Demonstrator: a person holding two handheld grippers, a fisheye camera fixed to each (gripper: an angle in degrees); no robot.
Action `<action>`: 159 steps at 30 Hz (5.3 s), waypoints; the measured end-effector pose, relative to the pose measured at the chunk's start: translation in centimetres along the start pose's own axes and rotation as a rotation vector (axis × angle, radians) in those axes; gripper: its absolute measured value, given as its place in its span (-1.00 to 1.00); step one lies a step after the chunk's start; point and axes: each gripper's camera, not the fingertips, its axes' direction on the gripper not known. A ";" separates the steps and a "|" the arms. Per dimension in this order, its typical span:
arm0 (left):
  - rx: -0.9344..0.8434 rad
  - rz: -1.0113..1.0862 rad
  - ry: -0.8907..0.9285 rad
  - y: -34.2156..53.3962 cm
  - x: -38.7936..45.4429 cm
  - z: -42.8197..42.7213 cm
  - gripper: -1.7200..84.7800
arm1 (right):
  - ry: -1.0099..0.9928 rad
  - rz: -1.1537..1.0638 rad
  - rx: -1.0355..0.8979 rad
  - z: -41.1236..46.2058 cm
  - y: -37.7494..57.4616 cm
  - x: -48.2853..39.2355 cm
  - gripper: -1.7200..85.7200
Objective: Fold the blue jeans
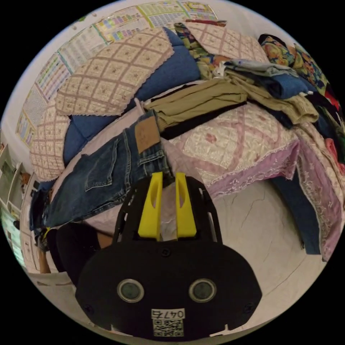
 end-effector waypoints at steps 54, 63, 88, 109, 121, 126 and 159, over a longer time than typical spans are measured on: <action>0.409 -0.331 0.355 4.7 -20.1 -9.6 -0.75 | -0.594 -1.128 -0.146 41.1 19.0 -104.7 -0.95; 0.473 -0.233 0.377 -4.3 -21.0 -11.2 -0.94 | -0.463 -1.273 -0.151 45.0 20.8 -113.1 -0.95; 0.448 -0.155 0.443 -38.2 -16.3 -9.1 -0.98 | -0.547 -1.185 -0.277 54.9 20.9 -125.3 -0.99; 0.430 0.269 0.253 -73.2 28.7 -7.7 -0.98 | -0.621 -1.264 -0.396 45.9 28.5 -111.6 -0.99; 0.082 0.847 0.063 -79.9 73.9 15.4 -0.98 | -0.569 -0.718 -0.036 38.0 11.6 -88.8 -0.99; -0.123 1.040 -0.189 -74.3 87.0 37.6 -0.97 | -0.523 -0.552 0.016 35.8 7.3 -78.4 -0.99; -0.146 0.926 -0.532 -93.0 83.3 34.3 -0.68 | -0.521 -0.583 -0.267 26.4 7.9 -53.4 -0.86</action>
